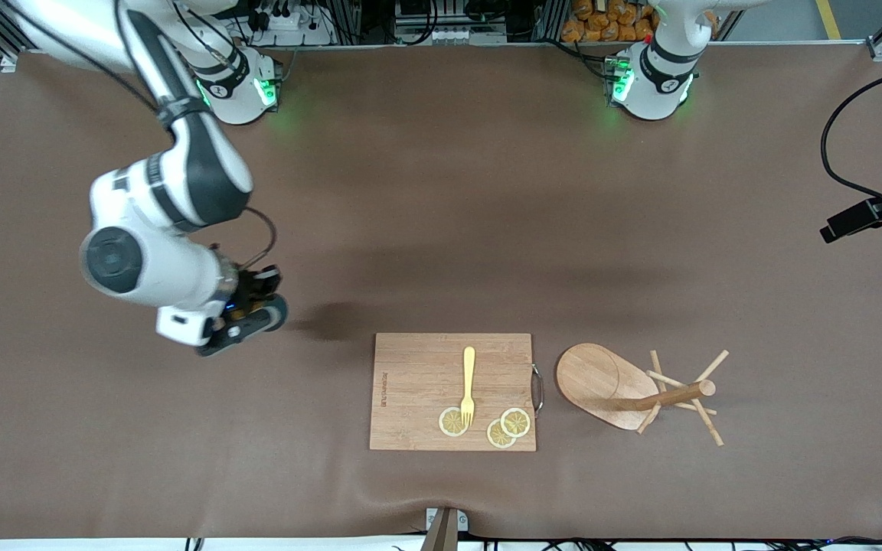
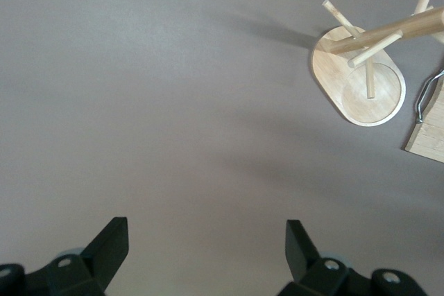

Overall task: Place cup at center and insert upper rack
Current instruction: 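Grasp the teal cup rim with the right gripper and lift it, then carry the cup to the table center and lower it with the right gripper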

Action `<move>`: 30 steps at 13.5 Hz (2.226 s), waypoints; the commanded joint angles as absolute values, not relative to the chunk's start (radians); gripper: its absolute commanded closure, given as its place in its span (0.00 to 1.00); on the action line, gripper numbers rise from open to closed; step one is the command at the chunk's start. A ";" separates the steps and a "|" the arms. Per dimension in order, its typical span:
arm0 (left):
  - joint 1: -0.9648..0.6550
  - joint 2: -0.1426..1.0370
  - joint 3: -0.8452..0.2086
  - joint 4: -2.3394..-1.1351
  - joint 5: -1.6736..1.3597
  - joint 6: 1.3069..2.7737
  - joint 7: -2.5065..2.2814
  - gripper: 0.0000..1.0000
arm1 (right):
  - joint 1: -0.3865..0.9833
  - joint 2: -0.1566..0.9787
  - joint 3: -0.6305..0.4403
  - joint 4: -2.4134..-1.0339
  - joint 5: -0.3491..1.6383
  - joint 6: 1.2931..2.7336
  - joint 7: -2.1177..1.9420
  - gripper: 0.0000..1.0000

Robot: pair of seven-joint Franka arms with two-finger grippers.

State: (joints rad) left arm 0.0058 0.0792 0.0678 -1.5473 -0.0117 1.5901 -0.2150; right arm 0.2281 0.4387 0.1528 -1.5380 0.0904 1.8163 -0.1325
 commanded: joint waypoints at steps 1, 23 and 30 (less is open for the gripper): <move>0.011 0.071 0.063 -1.546 -0.031 1.586 -0.224 0.00 | 0.329 0.426 0.169 -1.537 0.106 1.802 0.042 1.00; -0.017 0.077 0.003 -1.546 -0.031 1.586 -0.316 0.00 | 0.893 0.612 0.163 -1.549 0.064 2.095 0.865 1.00; -0.014 0.075 0.003 -1.546 -0.031 1.586 -0.318 0.00 | 0.890 0.640 0.161 -1.557 -0.015 2.097 0.865 1.00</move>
